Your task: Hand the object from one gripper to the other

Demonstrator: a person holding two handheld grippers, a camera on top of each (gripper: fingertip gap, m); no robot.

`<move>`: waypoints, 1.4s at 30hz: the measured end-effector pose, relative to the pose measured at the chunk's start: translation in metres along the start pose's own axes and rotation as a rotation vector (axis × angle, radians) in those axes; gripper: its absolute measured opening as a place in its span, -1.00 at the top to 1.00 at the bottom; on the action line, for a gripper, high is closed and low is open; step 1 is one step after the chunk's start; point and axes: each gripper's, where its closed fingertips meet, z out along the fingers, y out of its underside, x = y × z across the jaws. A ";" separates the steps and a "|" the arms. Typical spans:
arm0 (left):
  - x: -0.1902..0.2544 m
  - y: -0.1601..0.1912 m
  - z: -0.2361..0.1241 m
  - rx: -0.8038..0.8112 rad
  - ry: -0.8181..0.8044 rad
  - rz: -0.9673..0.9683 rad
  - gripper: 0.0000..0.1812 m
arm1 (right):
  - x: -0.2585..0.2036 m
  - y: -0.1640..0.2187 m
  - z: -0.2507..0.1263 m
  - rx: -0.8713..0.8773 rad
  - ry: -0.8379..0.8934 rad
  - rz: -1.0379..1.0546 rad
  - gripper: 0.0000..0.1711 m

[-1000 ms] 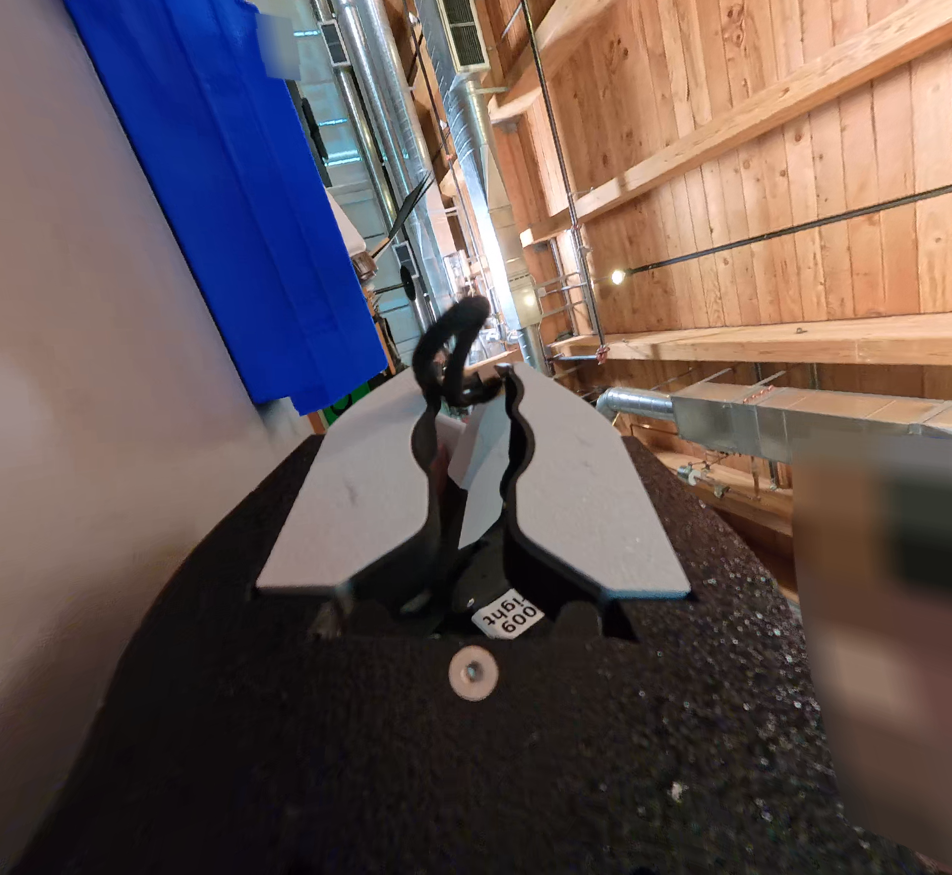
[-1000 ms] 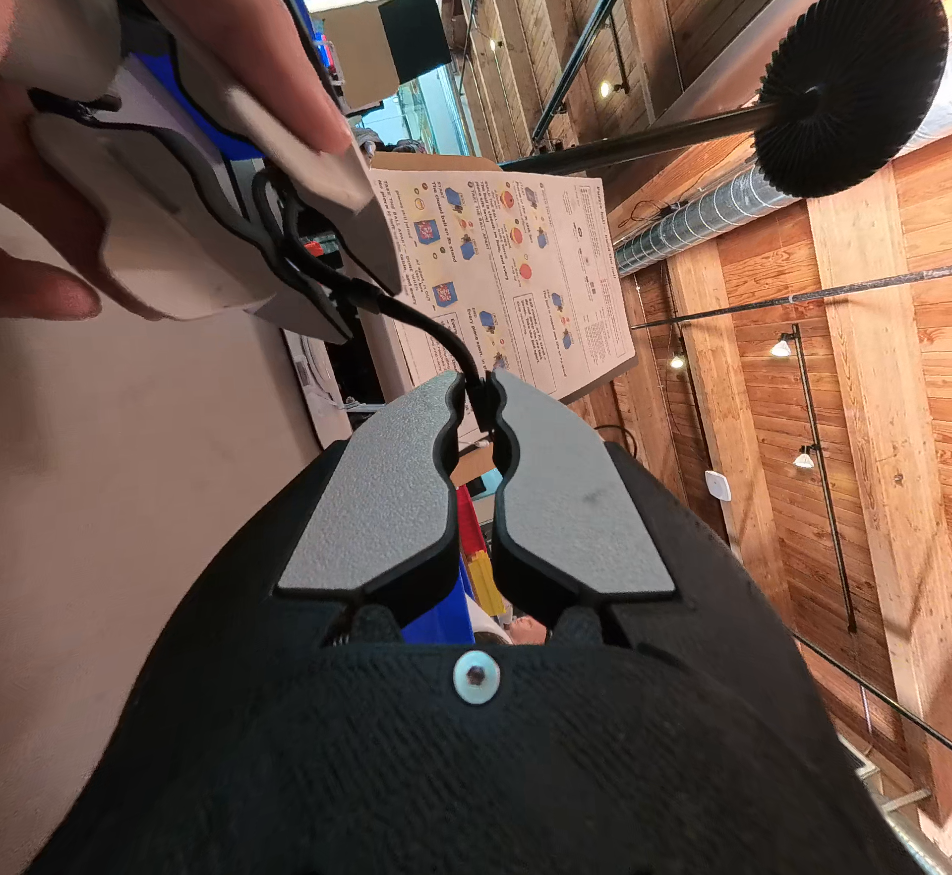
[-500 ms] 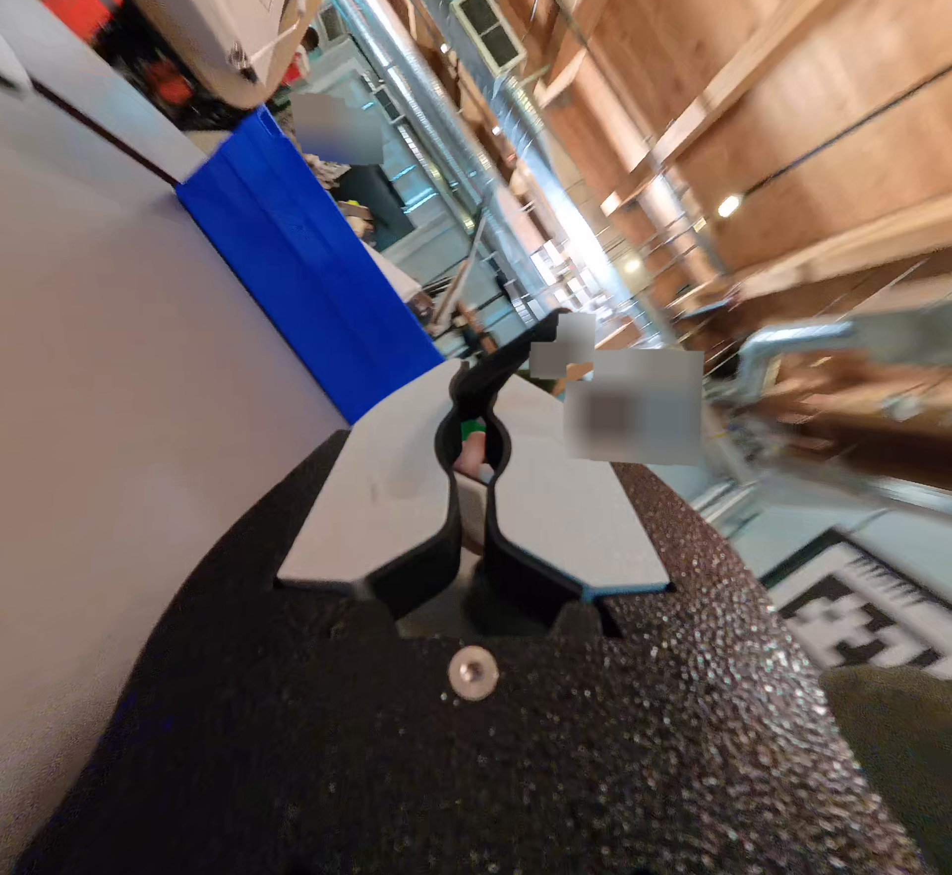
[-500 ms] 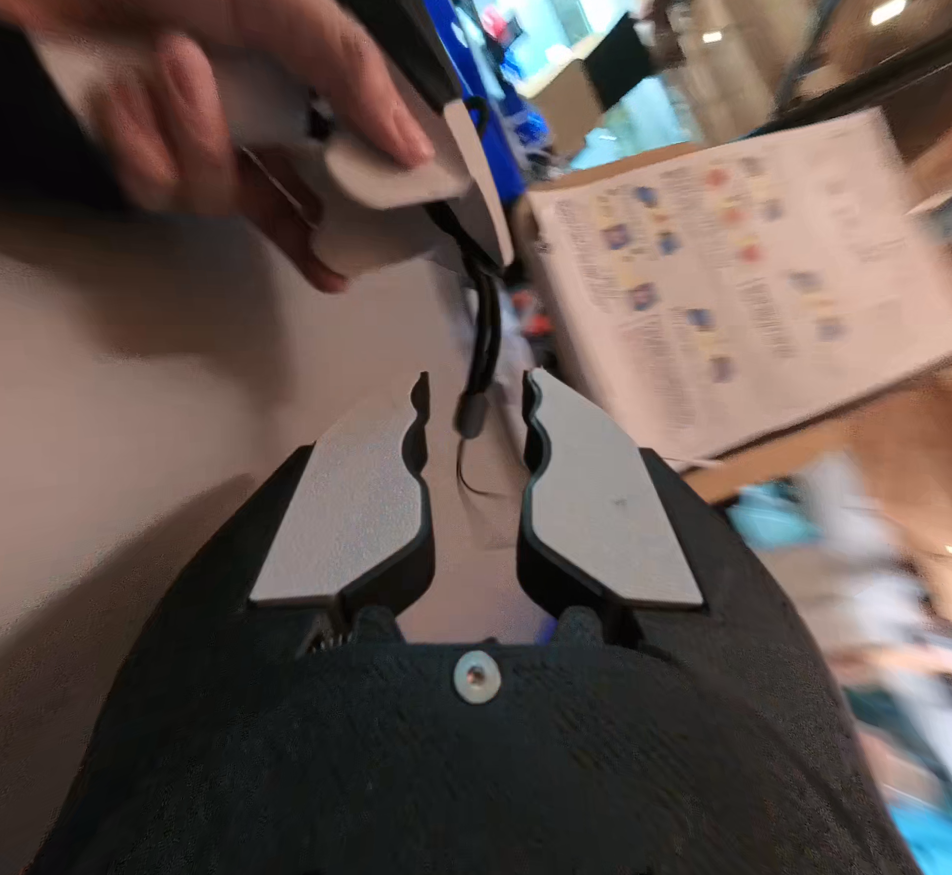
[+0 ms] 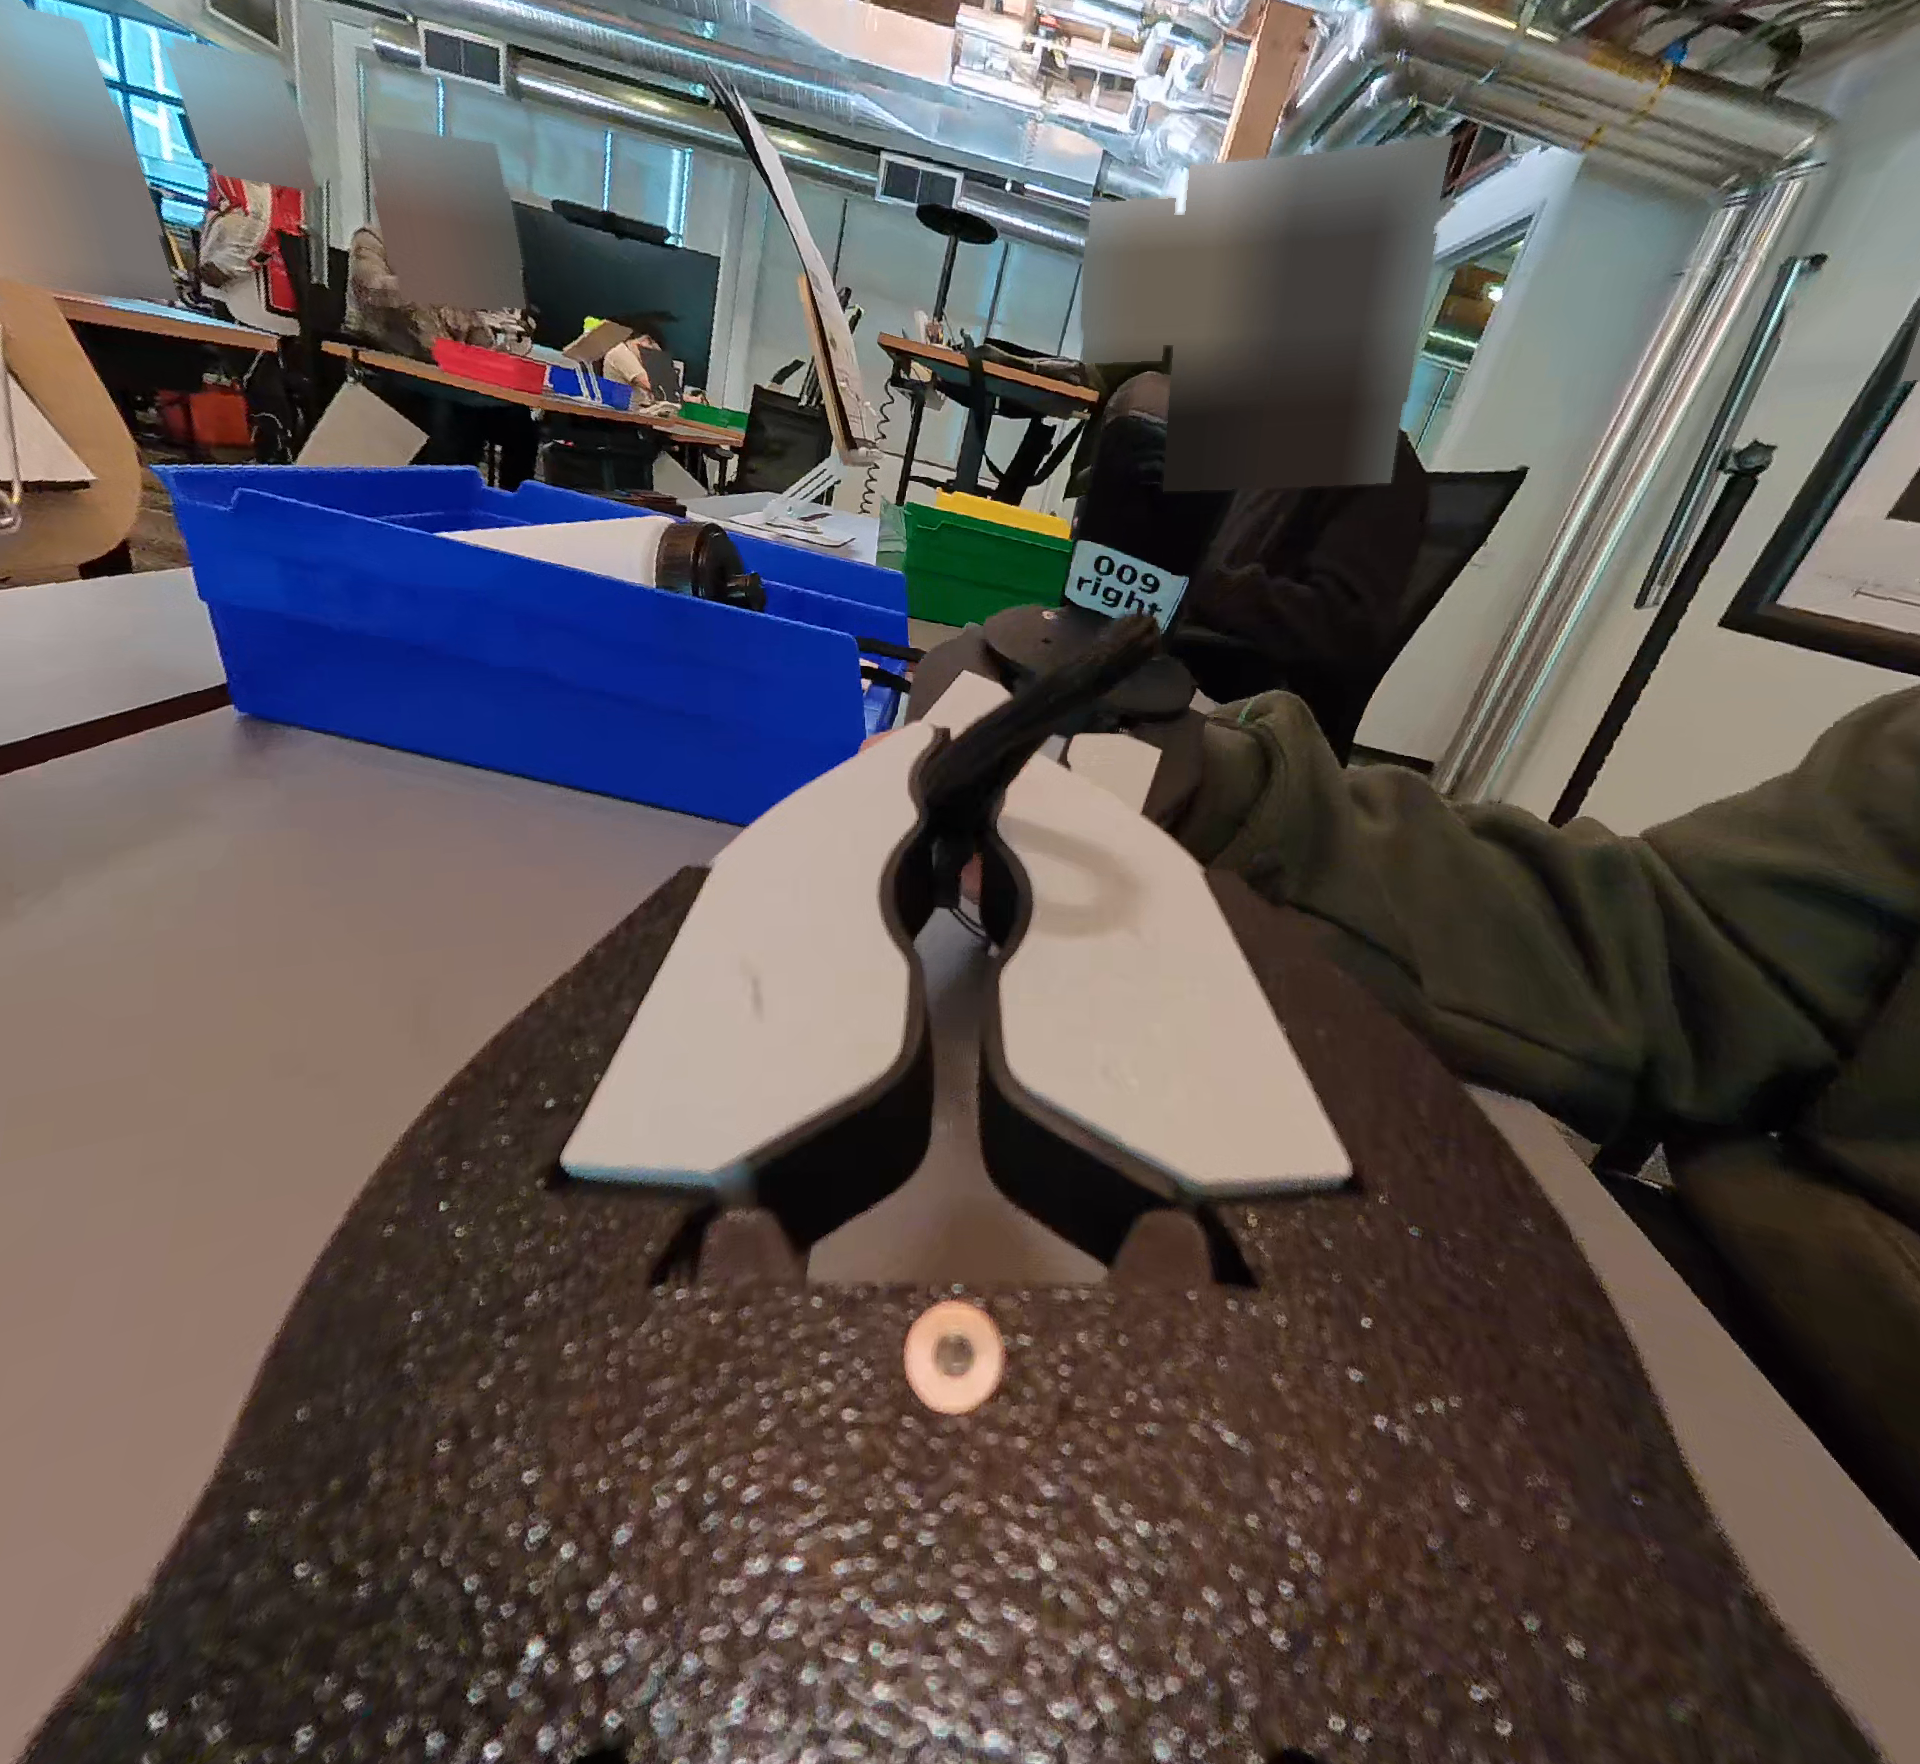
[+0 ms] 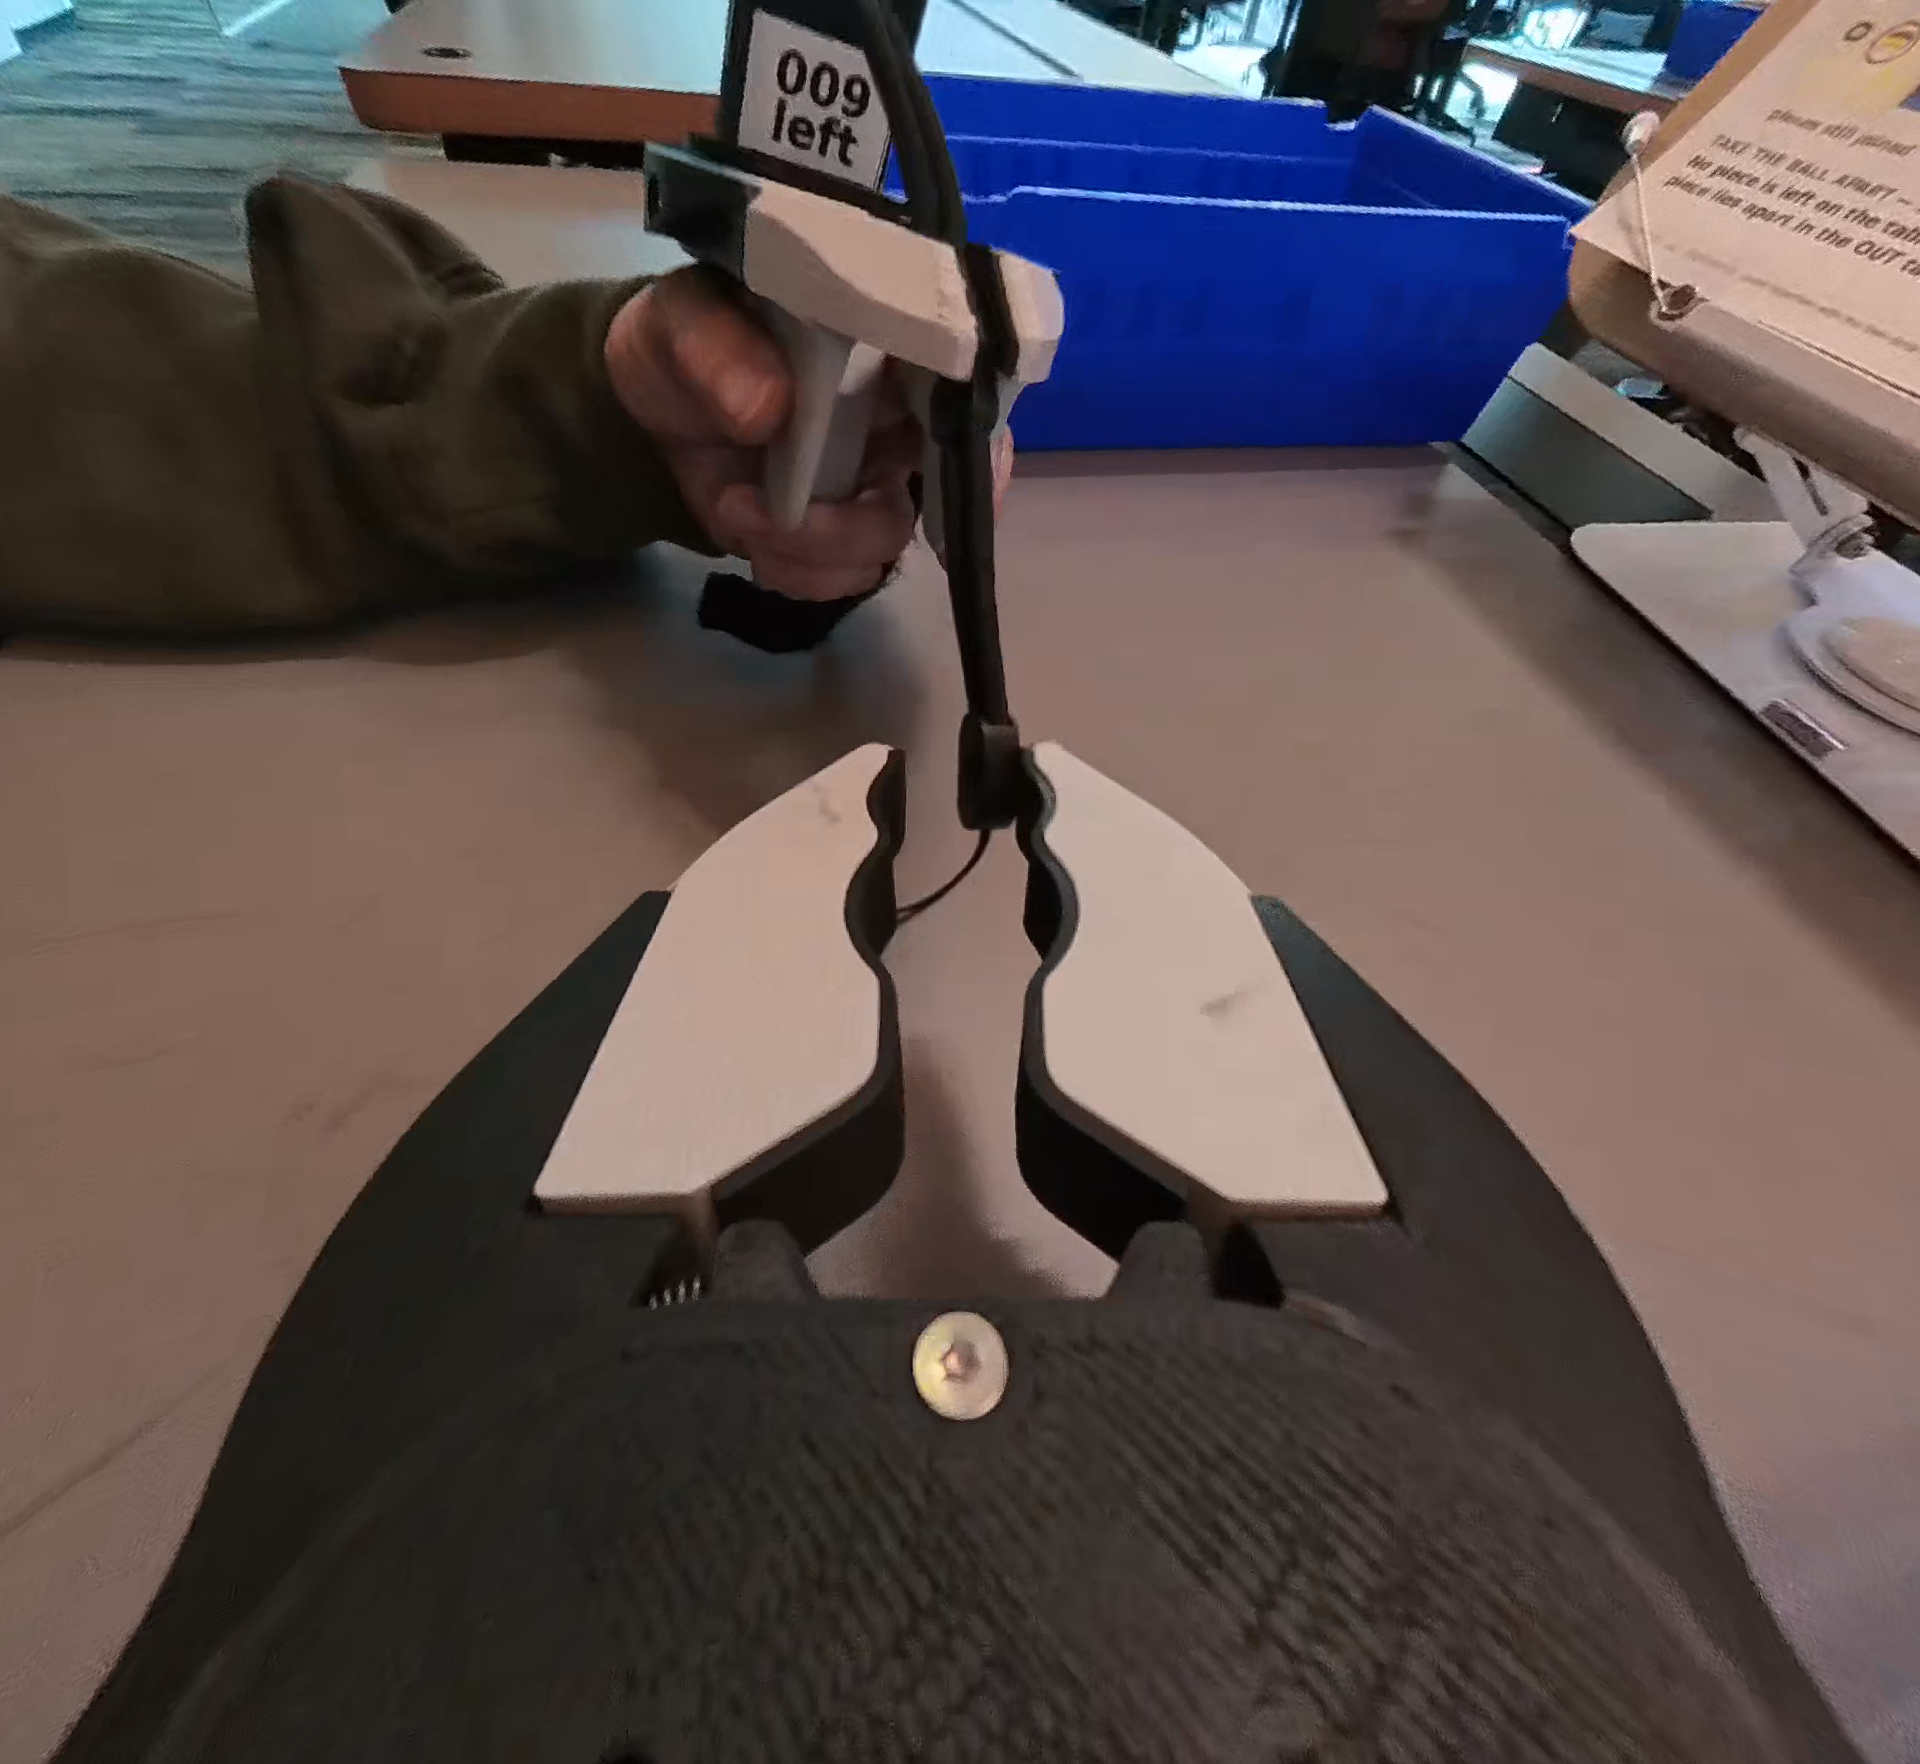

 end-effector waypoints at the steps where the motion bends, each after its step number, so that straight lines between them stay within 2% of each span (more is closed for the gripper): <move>1: 0.001 -0.001 0.000 0.008 0.007 0.002 0.97 | 0.000 -0.002 -0.001 0.015 -0.005 0.008 0.80; 3: 0.001 -0.002 0.000 0.021 0.014 -0.002 0.97 | -0.002 -0.006 -0.003 0.044 -0.026 0.027 0.89; 7: 0.002 -0.002 0.000 0.020 0.012 0.007 0.97 | 0.001 -0.005 -0.004 0.030 -0.022 0.028 0.91; 11: -0.004 -0.007 -0.001 0.051 -0.031 -0.009 0.96 | 0.018 -0.016 -0.008 0.072 0.094 0.015 0.92; 13: -0.008 -0.006 -0.001 0.046 -0.064 -0.011 0.82 | 0.035 -0.031 -0.022 0.171 0.197 0.030 0.92; 15: -0.012 -0.001 0.001 0.012 -0.099 -0.003 0.61 | 0.060 -0.054 -0.055 0.337 0.373 0.042 0.92; 18: -0.010 0.005 0.007 -0.029 -0.114 0.046 0.46 | 0.092 -0.085 -0.151 0.719 0.700 0.094 0.91; 19: -0.009 0.007 0.008 -0.039 -0.110 0.056 0.46 | 0.101 -0.083 -0.190 0.815 0.846 0.117 0.91; 21: -0.006 0.010 0.011 -0.050 -0.093 0.052 0.48 | 0.113 -0.064 -0.251 0.863 1.123 0.147 0.91; 22: -0.005 0.010 0.011 -0.045 -0.086 0.044 0.50 | 0.118 -0.052 -0.271 0.849 1.216 0.174 0.91; 24: -0.005 0.010 0.012 -0.033 -0.074 0.026 0.56 | 0.134 -0.015 -0.293 0.706 1.390 0.293 0.91; 27: -0.005 0.009 0.010 -0.018 -0.067 0.012 0.64 | 0.152 0.027 -0.294 0.472 1.507 0.410 0.91; 29: -0.005 0.007 0.009 -0.008 -0.064 0.012 0.68 | 0.158 0.037 -0.294 0.385 1.555 0.402 0.91; 32: -0.004 0.005 0.008 0.002 -0.061 0.016 0.72 | 0.167 0.044 -0.285 0.292 1.561 0.391 0.91; 39: -0.004 0.007 0.009 0.000 -0.054 0.010 0.72 | 0.177 0.064 -0.241 0.044 1.447 0.323 0.90; 42: -0.007 0.011 0.009 -0.012 -0.064 0.008 0.72 | 0.171 0.054 -0.233 0.059 1.411 0.242 0.77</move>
